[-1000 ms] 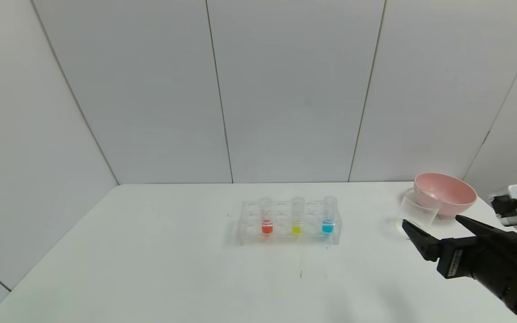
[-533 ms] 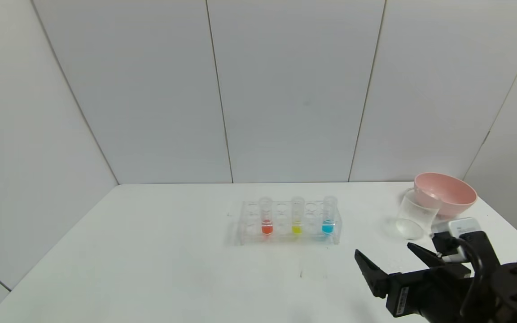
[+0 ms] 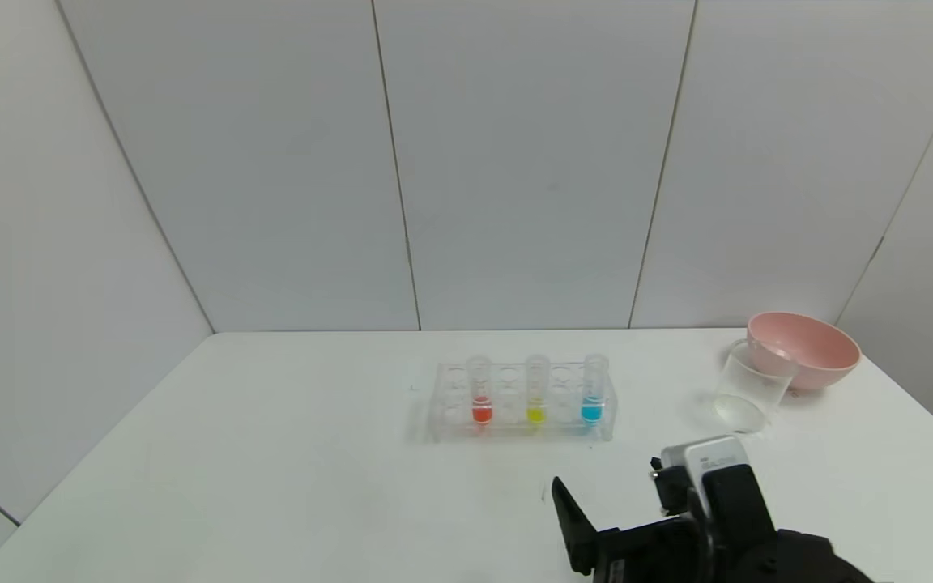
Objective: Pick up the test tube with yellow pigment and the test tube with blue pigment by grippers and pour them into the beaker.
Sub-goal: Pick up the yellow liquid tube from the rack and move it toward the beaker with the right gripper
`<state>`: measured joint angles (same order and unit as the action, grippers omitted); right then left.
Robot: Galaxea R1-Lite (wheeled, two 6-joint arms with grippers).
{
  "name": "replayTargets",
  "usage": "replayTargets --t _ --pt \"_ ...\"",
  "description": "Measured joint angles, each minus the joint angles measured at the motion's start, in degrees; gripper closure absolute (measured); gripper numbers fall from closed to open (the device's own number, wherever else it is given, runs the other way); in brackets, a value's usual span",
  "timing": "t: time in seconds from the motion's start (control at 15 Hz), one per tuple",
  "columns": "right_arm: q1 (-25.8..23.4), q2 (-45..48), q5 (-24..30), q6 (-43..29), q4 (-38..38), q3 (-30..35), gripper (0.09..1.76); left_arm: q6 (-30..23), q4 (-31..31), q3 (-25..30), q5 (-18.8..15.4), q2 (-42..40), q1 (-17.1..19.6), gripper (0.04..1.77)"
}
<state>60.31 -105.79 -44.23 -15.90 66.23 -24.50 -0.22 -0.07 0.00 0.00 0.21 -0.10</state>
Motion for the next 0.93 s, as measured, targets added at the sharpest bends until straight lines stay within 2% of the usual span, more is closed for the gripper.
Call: replayTargets --t 0.27,0.73,0.93 --pt "0.83 -4.92 -0.6 0.27 -1.3 -6.01 0.14 -0.02 0.0 0.0 -0.02 0.0 0.0 0.05" --pt "-0.55 -10.41 -3.69 0.17 -9.52 -18.74 0.14 -0.02 0.0 0.0 0.0 0.0 0.0 0.05" --pt "-1.71 -12.54 -4.24 0.2 -10.67 -22.47 0.14 -0.02 0.0 0.0 0.0 0.0 0.0 0.05"
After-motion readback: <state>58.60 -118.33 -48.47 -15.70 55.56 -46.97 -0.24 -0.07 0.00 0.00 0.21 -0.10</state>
